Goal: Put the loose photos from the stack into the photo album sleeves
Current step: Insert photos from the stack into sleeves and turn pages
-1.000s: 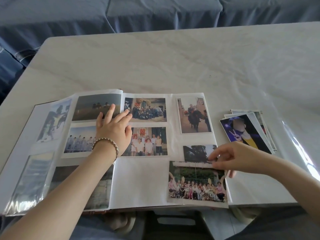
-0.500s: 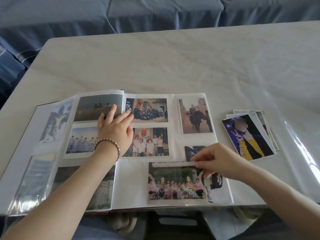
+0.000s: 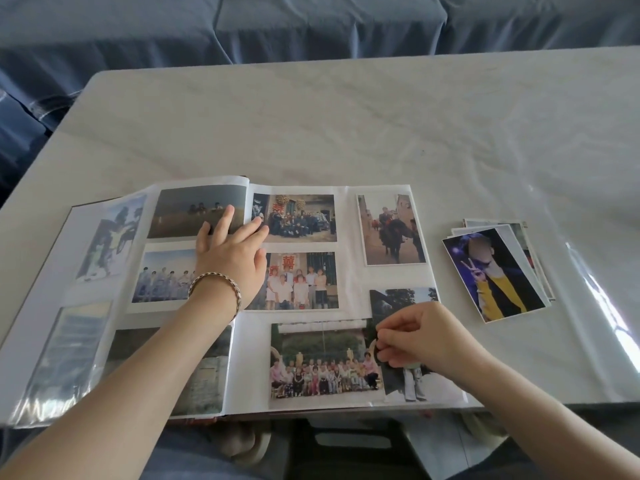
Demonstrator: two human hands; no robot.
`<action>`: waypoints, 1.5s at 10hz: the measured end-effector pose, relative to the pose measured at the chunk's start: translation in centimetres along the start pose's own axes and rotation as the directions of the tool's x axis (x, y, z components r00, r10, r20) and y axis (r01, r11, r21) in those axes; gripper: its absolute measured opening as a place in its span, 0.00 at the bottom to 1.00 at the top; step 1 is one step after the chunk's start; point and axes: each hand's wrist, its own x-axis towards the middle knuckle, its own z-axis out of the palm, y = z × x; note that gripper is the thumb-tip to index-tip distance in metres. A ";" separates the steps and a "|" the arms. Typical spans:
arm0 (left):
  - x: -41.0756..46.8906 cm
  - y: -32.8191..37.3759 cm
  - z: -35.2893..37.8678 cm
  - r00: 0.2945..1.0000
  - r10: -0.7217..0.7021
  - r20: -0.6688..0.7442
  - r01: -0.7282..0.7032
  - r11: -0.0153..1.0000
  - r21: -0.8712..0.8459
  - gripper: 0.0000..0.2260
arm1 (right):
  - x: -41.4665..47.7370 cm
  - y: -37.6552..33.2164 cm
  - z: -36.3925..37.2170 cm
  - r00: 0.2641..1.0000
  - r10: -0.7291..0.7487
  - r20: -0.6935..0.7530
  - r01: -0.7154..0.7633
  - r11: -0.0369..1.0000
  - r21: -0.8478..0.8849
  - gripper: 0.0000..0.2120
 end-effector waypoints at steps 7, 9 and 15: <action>0.1 0.1 0.0 1.000 -0.009 0.016 0.009 1.000 0.003 0.19 | -0.9 -1.2 2.3 0.984 0.148 0.095 -0.163 0.971 0.175 0.03; 0.1 0.1 0.0 1.000 -0.013 0.025 0.013 1.000 0.010 0.19 | -0.2 -1.2 3.0 0.995 0.083 0.053 -0.080 0.995 -0.061 0.07; 0.2 0.1 0.0 0.999 0.007 0.047 -0.010 0.998 0.065 0.20 | 0.2 -0.1 -0.4 0.868 -0.361 -0.341 0.175 0.865 -0.471 0.06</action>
